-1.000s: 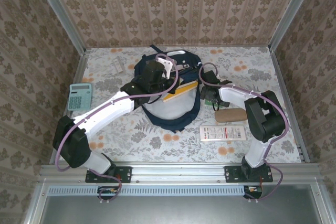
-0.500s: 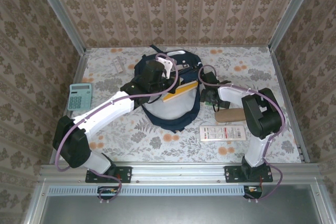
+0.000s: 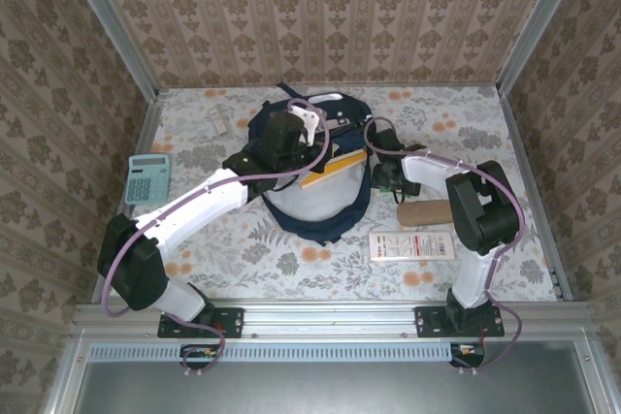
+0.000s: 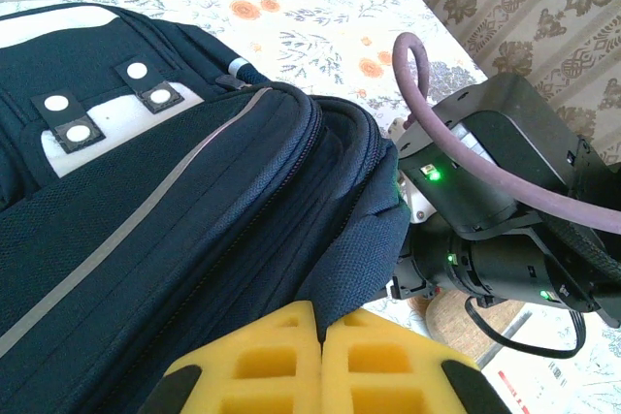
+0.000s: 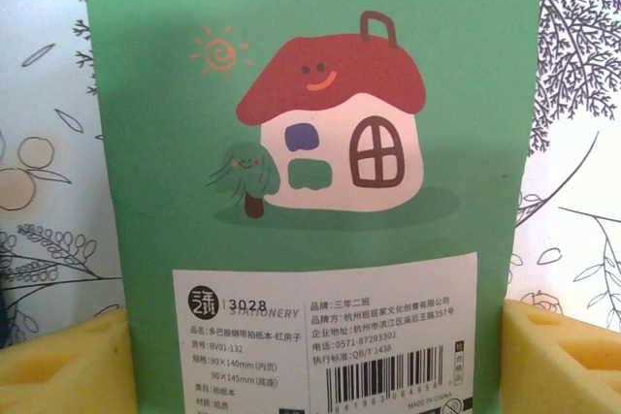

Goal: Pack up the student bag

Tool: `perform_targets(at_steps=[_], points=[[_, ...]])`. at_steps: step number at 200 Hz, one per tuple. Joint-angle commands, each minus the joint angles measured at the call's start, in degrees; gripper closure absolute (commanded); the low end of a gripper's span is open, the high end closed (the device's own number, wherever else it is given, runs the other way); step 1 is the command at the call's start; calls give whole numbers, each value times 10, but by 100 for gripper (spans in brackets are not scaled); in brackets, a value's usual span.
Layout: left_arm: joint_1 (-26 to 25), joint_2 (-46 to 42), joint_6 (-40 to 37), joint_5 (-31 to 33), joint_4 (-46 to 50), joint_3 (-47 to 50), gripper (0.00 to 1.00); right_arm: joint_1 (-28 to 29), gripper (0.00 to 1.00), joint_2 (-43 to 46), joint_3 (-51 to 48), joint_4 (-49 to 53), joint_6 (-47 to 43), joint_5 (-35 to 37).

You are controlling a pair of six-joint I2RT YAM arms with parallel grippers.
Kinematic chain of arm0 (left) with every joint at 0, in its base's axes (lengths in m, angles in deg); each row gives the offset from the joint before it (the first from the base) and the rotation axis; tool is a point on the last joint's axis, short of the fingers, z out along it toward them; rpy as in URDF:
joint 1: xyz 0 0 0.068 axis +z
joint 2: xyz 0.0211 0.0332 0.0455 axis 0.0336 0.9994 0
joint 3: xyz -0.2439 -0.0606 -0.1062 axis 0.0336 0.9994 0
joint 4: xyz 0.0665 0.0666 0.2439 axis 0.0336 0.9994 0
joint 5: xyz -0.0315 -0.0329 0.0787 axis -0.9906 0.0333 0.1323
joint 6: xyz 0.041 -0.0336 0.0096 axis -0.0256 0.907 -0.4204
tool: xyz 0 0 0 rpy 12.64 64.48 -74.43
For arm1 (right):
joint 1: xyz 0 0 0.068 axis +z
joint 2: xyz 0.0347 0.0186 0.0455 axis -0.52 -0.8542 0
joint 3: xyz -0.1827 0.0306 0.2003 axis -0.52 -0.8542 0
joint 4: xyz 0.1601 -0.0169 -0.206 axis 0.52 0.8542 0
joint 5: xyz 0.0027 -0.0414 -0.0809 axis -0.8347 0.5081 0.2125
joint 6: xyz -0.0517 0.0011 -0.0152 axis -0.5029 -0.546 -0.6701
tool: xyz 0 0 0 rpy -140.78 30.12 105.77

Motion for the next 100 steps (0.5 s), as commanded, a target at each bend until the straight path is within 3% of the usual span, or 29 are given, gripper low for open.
perform_targets(at_steps=[1, 58, 100], points=[[-1, -16, 10, -9, -25, -26, 100, -6, 26, 24, -22, -6, 1, -19], [-1, -17, 9, -4, -22, -27, 100, 6, 28, 154, -74, -13, -3, 6], [0, -20, 7, 5, -21, -26, 100, 67, 28, 262, -129, -20, -9, 20]])
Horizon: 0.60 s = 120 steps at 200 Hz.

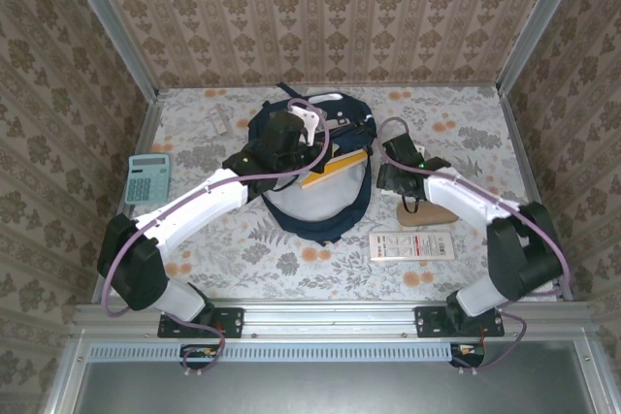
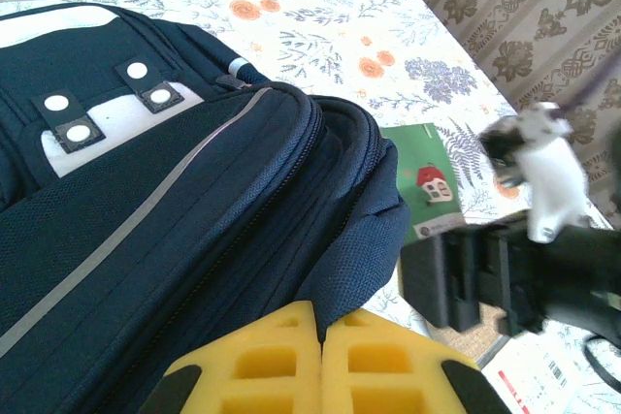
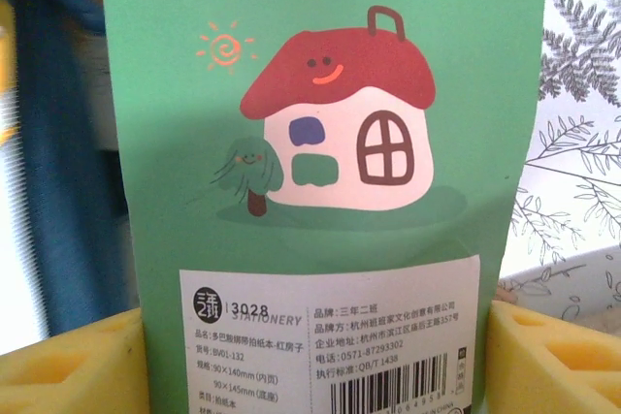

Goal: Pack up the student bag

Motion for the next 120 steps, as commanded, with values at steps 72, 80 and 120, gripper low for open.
perform_targets(at_steps=[72, 80, 120], points=[[1, -48, 10, 18, -29, -13, 100, 188, 29, 128, -61, -27, -16, 72], [0, -49, 10, 20, -28, -12, 100, 206, 29, 128, -58, -26, -22, 91], [0, -54, 10, 24, -31, -10, 100, 267, 29, 138, -42, -43, -45, 132]])
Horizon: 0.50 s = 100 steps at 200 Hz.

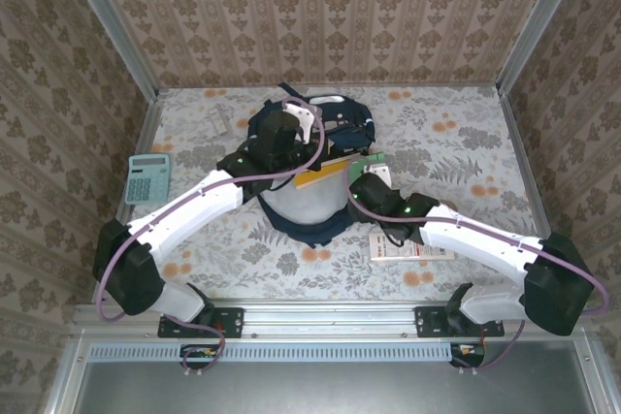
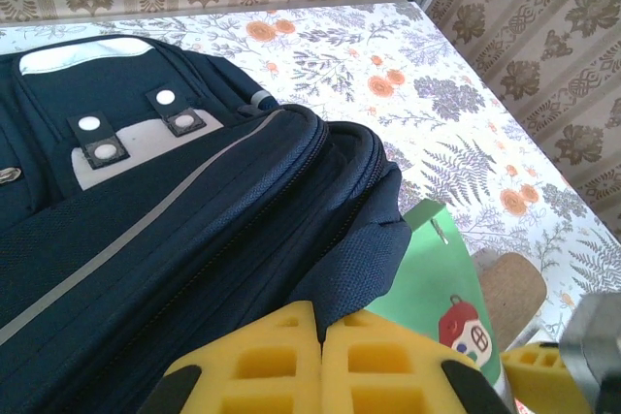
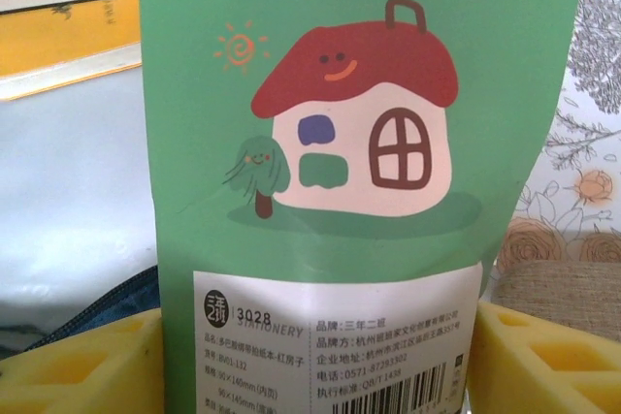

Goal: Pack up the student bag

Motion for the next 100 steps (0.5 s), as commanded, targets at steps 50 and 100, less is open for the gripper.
perform_targets(at_steps=[50, 100], points=[[1, -36, 9, 13, -38, -7, 100, 43, 29, 54, 40, -18, -39, 35], [1, -47, 11, 33, -51, 7, 100, 43, 29, 67, 47, -16, -55, 2]])
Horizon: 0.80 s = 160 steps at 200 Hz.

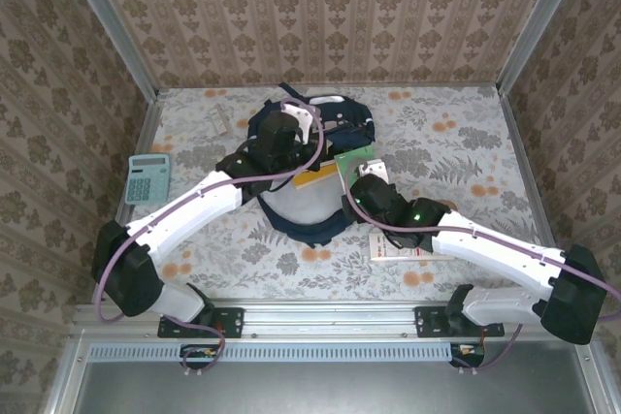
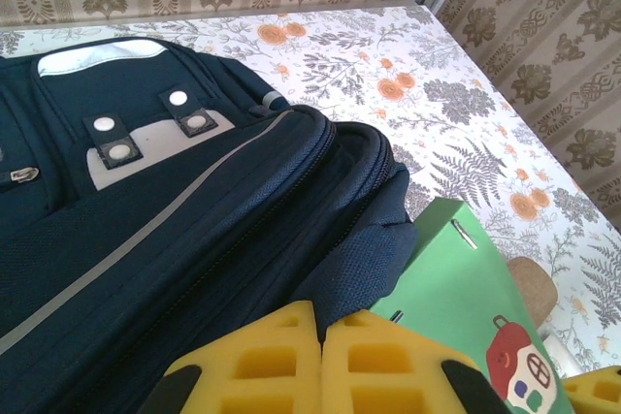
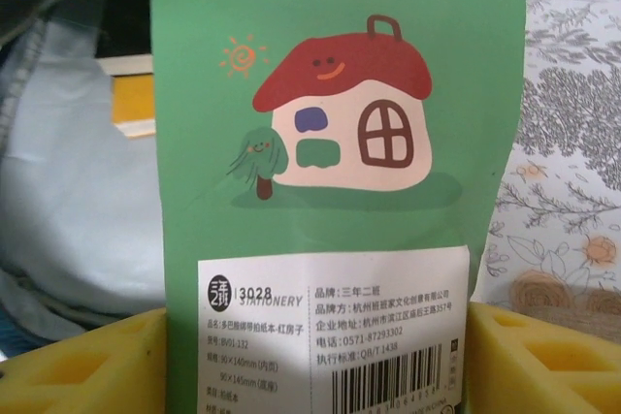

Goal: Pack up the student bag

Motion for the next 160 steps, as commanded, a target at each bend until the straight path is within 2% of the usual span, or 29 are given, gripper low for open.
perform_targets(at_steps=[1, 30, 80, 133, 160], points=[[1, -41, 11, 16, -51, 1, 100, 3, 29, 10, 22, -17, -23, -17], [-1, -46, 12, 10, -56, 3, 99, 2, 28, -52, 40, -40, -30, -37], [-9, -63, 6, 1, -72, 11, 99, -12, 28, -169, 66, -145, -20, -64], [-13, -63, 9, -8, -77, 10, 100, -64, 28, -282, 131, -219, -13, -81], [-12, -61, 9, -7, -74, 8, 100, -80, 22, -343, 172, -229, -31, -68]])
